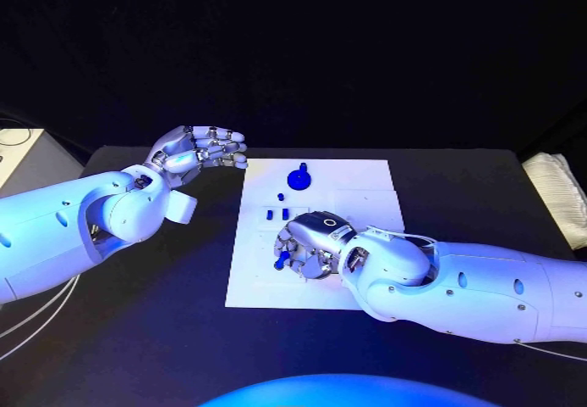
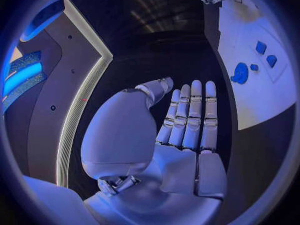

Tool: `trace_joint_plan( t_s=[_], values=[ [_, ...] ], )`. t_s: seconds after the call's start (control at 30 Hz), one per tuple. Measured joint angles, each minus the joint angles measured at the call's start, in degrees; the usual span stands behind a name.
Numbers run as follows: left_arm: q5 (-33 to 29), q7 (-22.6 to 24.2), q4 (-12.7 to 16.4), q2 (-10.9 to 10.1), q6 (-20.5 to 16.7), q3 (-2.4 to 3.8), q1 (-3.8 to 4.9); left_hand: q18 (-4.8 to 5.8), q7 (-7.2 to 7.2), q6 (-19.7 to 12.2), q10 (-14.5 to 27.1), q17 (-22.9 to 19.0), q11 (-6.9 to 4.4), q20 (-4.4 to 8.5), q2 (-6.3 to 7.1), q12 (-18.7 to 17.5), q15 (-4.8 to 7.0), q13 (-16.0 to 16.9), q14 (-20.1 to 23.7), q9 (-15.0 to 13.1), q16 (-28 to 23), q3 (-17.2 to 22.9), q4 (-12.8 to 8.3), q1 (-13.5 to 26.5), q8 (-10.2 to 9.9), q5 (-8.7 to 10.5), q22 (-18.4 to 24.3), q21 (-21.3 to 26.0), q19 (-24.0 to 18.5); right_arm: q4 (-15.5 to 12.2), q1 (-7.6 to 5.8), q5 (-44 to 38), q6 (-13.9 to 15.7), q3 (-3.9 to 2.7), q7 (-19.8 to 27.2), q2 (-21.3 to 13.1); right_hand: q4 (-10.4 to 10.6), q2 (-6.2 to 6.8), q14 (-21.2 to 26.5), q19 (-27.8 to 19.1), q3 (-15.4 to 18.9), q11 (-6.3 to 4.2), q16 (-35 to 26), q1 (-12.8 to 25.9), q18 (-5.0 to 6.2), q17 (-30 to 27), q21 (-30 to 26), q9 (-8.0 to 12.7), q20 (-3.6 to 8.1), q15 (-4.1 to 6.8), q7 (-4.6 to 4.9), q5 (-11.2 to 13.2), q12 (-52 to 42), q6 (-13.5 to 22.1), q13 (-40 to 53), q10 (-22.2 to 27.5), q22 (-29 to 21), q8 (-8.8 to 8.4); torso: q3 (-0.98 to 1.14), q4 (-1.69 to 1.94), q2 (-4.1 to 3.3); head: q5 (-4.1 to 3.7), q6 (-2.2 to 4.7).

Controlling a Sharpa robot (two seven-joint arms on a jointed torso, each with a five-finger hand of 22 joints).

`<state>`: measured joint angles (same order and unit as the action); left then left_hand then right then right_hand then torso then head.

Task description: Assemble the parts on the task board

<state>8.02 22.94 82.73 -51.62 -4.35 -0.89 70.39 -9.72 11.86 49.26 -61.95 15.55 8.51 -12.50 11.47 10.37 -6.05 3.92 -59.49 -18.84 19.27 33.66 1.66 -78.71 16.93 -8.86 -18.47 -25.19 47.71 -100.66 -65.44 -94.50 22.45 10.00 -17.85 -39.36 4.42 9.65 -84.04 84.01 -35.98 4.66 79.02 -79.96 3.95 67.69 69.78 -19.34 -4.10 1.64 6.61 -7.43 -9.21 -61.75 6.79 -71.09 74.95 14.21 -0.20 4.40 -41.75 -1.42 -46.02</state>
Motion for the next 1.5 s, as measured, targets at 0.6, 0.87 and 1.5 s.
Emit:
trace_joint_plan(
  t_s=[0.6, 0.87, 1.5],
  values=[
    [0.0, -0.16, 0.08, -0.03, 0.12, 0.0, 0.0, 0.0, 0.0, 0.0, 0.0, -0.01, 0.0, 0.0, 0.0, 0.0, 0.0, -0.01, 0.0, -0.01, 0.01, 0.0, 0.0, 0.0, 0.0, 0.0, 0.0, 0.0, 0.0, 1.02, -0.2, -3.04, -2.6, 0.6, -1.22, 2.52, -0.83, 0.78, -0.12, 0.0, 0.49, 0.0, 0.0, 1.44, 0.0, -0.52, -0.29, 0.01, 0.0, -0.13, -0.01, -0.28, 0.43, -0.01, 0.45, -0.1, -0.01, 0.0, -0.1, -0.08, 0.03, 0.07, -0.39],
    [0.0, -0.25, 0.08, -0.08, 0.16, 0.0, 0.0, 0.0, 0.0, 0.0, 0.0, 0.1, 0.0, 0.0, 0.0, 0.0, 0.0, -0.01, 0.0, -0.01, -0.22, 0.0, 0.0, 0.0, 0.0, 0.0, 0.0, 0.0, 0.0, 1.1, -0.04, -3.63, -2.06, 0.93, -1.04, 2.25, 0.46, 5.41, 0.12, -2.3, 3.71, 0.1, -2.62, 5.98, 1.19, -5.31, -11.23, -4.52, -1.26, -1.34, 1.65, -1.23, 4.14, 5.19, -0.87, 5.36, -0.02, -2.96, -0.08, -0.08, 0.12, 0.04, -0.19],
    [0.0, -0.42, -0.07, -0.07, 0.38, 0.0, -0.03, 0.0, 0.0, 0.0, 0.0, 0.15, 0.0, 0.0, 0.0, 0.0, 0.0, -0.02, 0.0, 0.05, -0.21, 0.0, 0.0, 0.0, 0.0, 0.0, 0.0, 0.0, 0.0, -2.87, 0.0, -2.87, 7.08, 0.64, 1.15, -3.92, 7.28, 2.71, 0.84, -3.6, 24.19, 1.39, -5.43, -3.17, 2.23, -9.89, -21.63, -1.72, -1.95, -2.46, 0.42, -1.89, -3.23, 10.66, -2.35, 17.26, -1.04, -8.13, -0.01, -0.15, 0.09, -0.7, 0.42]
  ],
)
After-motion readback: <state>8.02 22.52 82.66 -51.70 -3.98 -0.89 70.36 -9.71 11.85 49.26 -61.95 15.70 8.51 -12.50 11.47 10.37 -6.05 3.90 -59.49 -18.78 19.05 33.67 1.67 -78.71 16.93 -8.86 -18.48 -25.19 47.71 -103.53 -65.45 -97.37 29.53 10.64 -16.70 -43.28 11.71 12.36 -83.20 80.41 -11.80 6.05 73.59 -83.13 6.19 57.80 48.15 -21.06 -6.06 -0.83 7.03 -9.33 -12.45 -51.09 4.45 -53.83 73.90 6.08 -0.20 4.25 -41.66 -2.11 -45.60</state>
